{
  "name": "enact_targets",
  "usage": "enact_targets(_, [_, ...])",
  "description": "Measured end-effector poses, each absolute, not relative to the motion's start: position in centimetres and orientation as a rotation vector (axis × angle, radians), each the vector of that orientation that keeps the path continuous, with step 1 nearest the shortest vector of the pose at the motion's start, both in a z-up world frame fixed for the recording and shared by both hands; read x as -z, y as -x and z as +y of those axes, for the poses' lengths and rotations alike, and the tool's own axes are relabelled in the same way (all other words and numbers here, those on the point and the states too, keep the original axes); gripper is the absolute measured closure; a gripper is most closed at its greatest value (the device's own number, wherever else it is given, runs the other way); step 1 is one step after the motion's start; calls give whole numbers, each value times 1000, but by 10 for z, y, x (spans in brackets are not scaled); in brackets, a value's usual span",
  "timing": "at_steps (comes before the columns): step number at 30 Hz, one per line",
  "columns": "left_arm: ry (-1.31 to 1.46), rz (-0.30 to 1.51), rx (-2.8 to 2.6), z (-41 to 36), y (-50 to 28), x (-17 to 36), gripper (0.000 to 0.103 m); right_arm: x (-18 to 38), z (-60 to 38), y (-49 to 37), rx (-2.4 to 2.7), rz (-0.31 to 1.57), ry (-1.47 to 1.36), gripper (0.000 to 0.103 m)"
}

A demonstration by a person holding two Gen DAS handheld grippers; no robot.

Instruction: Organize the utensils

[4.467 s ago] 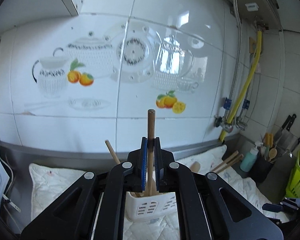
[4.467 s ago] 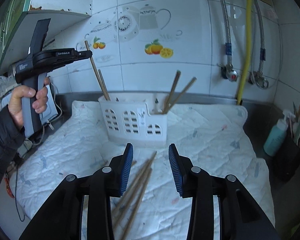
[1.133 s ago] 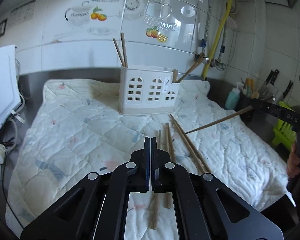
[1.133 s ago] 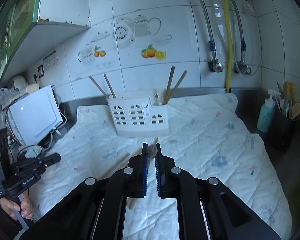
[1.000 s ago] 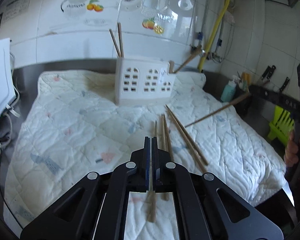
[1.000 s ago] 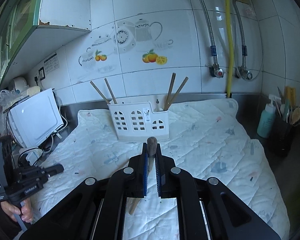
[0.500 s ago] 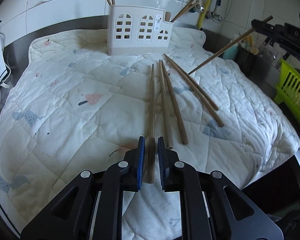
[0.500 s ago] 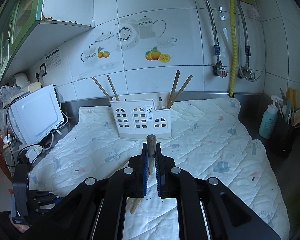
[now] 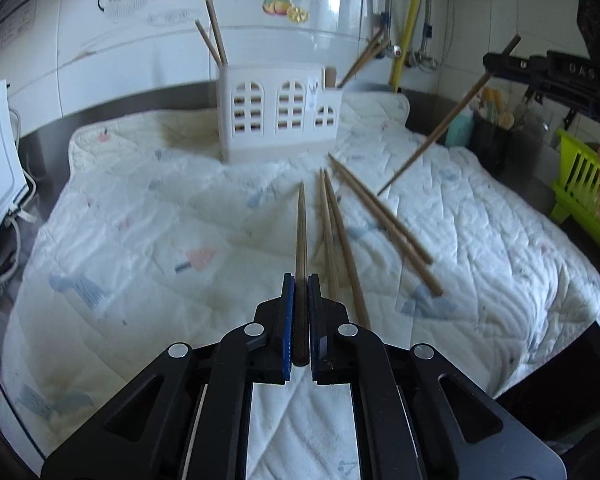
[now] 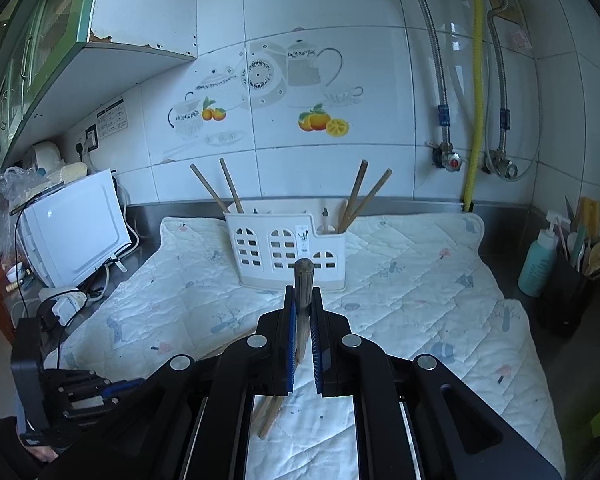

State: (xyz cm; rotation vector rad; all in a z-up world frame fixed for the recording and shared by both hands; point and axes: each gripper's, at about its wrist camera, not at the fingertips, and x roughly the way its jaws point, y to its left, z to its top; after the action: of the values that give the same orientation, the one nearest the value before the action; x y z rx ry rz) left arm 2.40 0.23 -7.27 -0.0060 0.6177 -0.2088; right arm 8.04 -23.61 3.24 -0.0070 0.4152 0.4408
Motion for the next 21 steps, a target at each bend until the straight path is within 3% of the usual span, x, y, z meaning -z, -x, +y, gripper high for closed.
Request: enact_targets(21, [121, 425, 230, 32, -80, -17, 98, -163, -216, -164, -512, 308, 98, 96])
